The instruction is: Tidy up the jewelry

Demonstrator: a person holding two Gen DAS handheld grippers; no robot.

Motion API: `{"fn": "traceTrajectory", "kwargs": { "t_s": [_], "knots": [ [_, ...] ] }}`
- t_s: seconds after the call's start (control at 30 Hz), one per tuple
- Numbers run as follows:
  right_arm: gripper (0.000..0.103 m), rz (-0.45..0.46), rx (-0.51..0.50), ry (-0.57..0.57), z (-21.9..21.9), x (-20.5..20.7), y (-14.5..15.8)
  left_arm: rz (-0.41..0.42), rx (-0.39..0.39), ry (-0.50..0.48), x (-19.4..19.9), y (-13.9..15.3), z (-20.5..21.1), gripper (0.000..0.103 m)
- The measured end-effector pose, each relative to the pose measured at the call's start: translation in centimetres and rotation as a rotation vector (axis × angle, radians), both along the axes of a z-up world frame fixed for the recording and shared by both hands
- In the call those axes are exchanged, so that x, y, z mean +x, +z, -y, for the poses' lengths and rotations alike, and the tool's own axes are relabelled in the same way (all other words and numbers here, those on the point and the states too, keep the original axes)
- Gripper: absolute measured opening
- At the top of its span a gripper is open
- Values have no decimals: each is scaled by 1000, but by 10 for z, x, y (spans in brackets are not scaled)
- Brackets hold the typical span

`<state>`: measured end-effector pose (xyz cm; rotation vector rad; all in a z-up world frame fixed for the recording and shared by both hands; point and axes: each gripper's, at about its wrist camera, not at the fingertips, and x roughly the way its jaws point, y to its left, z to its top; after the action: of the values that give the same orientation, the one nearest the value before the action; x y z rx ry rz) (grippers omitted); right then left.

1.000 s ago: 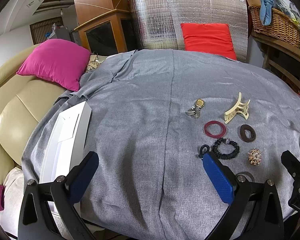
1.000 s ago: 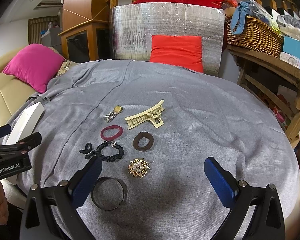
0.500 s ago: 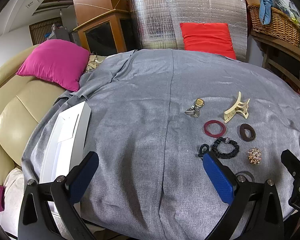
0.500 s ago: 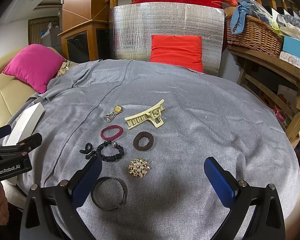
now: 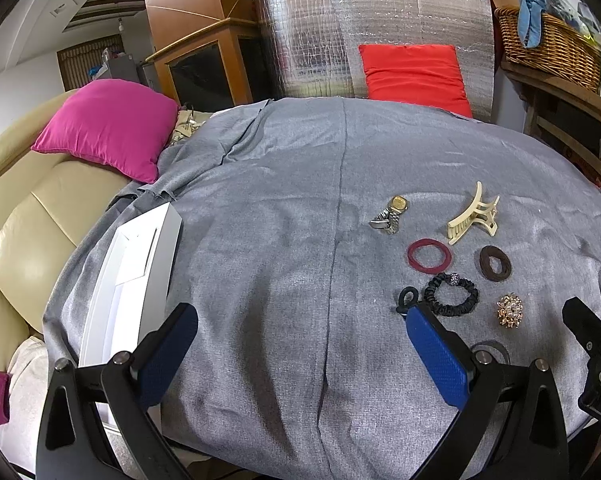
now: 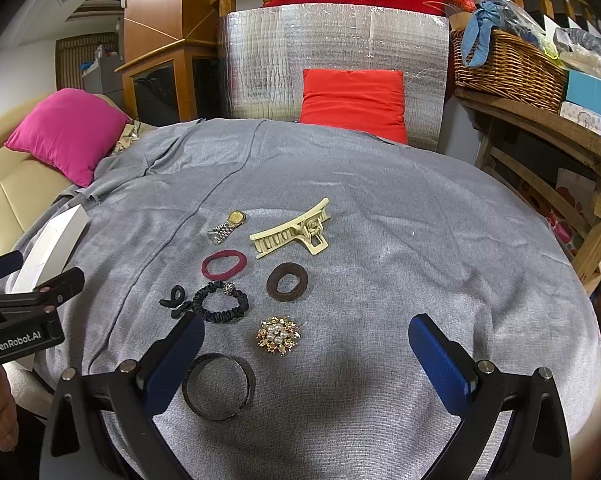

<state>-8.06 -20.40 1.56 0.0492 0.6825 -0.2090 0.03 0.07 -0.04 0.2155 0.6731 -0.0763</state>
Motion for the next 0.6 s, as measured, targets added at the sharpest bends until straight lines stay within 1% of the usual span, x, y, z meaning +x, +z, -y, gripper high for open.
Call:
{"fn": "traceTrajectory", "kwargs": {
  "t_s": [0.17,0.27,0.3,0.37,0.4,0.5,0.57,0.6],
  "knots": [
    [103,1,4,1,0,0,0,16,5,1,0,0,1,103],
    [103,-4,35,-2,5,5,3,9,7,1,4,-1,3,103],
    [103,-7,64,1,9,9,5,-26,5,-3,10,-1,3,103],
    [103,-15,130,8,20,19,10,-112,-28,-13,25,-2,2,103],
    [103,-16,162,5,27,27,13,-132,-45,-9,35,-1,0,103],
    [103,-27,228,12,47,56,17,-138,-36,4,64,0,2,103],
    [103,-52,303,4,63,79,14,-170,-49,12,85,-5,2,103],
    [103,-69,376,-5,74,93,10,-186,-64,17,95,-9,1,103]
  ]
}}
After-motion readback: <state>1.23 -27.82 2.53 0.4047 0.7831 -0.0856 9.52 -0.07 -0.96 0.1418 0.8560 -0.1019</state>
